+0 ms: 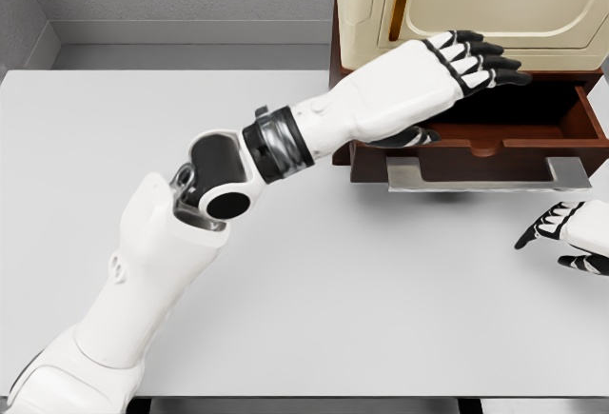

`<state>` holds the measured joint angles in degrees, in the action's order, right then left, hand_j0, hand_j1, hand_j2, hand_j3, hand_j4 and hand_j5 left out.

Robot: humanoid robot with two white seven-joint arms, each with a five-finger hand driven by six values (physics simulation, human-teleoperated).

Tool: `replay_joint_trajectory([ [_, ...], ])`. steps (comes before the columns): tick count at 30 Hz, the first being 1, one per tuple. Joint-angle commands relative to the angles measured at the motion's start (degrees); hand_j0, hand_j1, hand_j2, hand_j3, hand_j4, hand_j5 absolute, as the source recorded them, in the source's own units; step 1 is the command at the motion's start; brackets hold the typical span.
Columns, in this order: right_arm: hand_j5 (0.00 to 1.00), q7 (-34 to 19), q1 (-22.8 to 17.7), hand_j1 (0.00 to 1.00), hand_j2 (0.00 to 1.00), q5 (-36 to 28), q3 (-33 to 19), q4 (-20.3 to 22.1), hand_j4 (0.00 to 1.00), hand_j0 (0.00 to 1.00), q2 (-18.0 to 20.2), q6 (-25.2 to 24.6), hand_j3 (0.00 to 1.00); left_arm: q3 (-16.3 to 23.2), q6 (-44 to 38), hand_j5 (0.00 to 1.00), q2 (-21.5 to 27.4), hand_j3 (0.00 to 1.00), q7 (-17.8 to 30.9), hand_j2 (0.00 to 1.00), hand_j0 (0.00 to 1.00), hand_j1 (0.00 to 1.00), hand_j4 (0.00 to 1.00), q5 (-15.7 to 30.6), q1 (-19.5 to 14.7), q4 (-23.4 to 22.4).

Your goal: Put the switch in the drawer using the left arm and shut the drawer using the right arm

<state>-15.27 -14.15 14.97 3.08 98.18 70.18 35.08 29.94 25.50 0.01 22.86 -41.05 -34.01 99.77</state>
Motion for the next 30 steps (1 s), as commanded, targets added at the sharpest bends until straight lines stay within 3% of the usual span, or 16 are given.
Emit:
replay_joint_trajectory([
  [1, 0.68, 0.1, 0.0, 0.68, 0.68, -0.5, 0.0, -0.4, 0.68, 0.68, 0.0, -0.1, 0.68, -0.7, 9.5, 1.0, 0.5, 1.0, 0.0, 1.0, 1.0, 1.0, 1.0, 4.6, 0.0, 3.4],
  [4, 0.69, 0.0, -0.1, 0.69, 0.69, -0.5, 0.0, -1.7, 0.69, 0.69, 0.0, -0.1, 0.69, -7.0, 9.5, 1.0, 6.3, 1.0, -0.1, 1.0, 1.0, 1.0, 1.0, 12.2, 0.2, 3.4],
  [7, 0.68, 0.0, 0.0, 0.68, 0.68, -0.5, -0.1, -2.1, 0.68, 0.68, 0.0, -0.1, 0.68, -15.6, 9.5, 1.0, 18.4, 1.0, -0.1, 1.0, 1.0, 1.0, 1.0, 20.5, 3.3, 3.4],
  [10, 0.68, -0.1, 1.5, 0.68, 0.68, -0.5, 0.0, -2.6, 0.68, 0.68, -0.1, -0.1, 0.68, -30.6, 9.5, 1.0, 27.4, 1.0, -0.1, 1.0, 1.0, 1.0, 1.0, 21.4, 14.8, 3.0],
  [11, 0.67, 0.0, 1.5, 0.67, 0.67, -0.5, -0.1, -2.7, 0.67, 0.67, -0.3, -0.1, 0.67, -36.5, 9.5, 1.0, 27.9, 1.0, -0.1, 1.0, 1.0, 1.0, 1.0, 21.4, 19.1, 2.7],
  [13, 0.67, 0.0, 2.3, 0.67, 0.67, -0.5, 0.0, -3.1, 0.67, 0.67, -0.6, -0.1, 0.67, -42.6, 9.5, 1.0, 28.3, 1.0, 0.1, 1.0, 1.0, 1.0, 1.0, 20.9, 25.0, -1.6],
  [15, 0.67, -0.1, 2.4, 0.67, 0.67, -0.5, 0.1, -3.8, 0.67, 0.67, -0.7, -0.1, 0.67, -42.8, 9.5, 1.0, 31.4, 1.0, 2.5, 1.0, 1.0, 1.0, 1.0, 19.0, 28.1, -4.9],
  [16, 0.67, -0.1, 2.4, 0.67, 0.67, -0.5, 0.1, -3.8, 0.67, 0.67, -0.7, -0.1, 0.67, -42.7, 9.5, 1.0, 31.8, 1.0, 5.3, 1.0, 1.0, 1.0, 1.0, 18.8, 28.1, -7.7],
  [17, 0.68, -0.1, 2.5, 0.68, 0.68, -0.5, 0.2, -3.9, 0.68, 0.68, -0.7, -0.1, 0.68, -42.5, 9.5, 1.0, 31.9, 1.0, 6.0, 1.0, 1.0, 1.0, 1.0, 18.6, 28.6, -8.3],
  [19, 0.68, -0.1, 2.8, 0.68, 0.68, -0.5, 0.3, -4.4, 0.68, 0.68, -0.8, -0.1, 0.68, -42.9, 9.5, 1.0, 31.7, 1.0, 12.1, 1.0, 1.0, 1.0, 1.0, 18.9, 27.8, -8.4],
  [30, 0.69, -0.4, 7.1, 0.69, 0.69, 1.6, 0.9, -8.0, 0.69, 0.69, -4.1, -0.1, 0.69, -42.9, 9.5, 1.0, 31.0, 1.0, 12.1, 1.0, 1.0, 1.0, 1.0, 19.6, 27.4, -8.1],
])
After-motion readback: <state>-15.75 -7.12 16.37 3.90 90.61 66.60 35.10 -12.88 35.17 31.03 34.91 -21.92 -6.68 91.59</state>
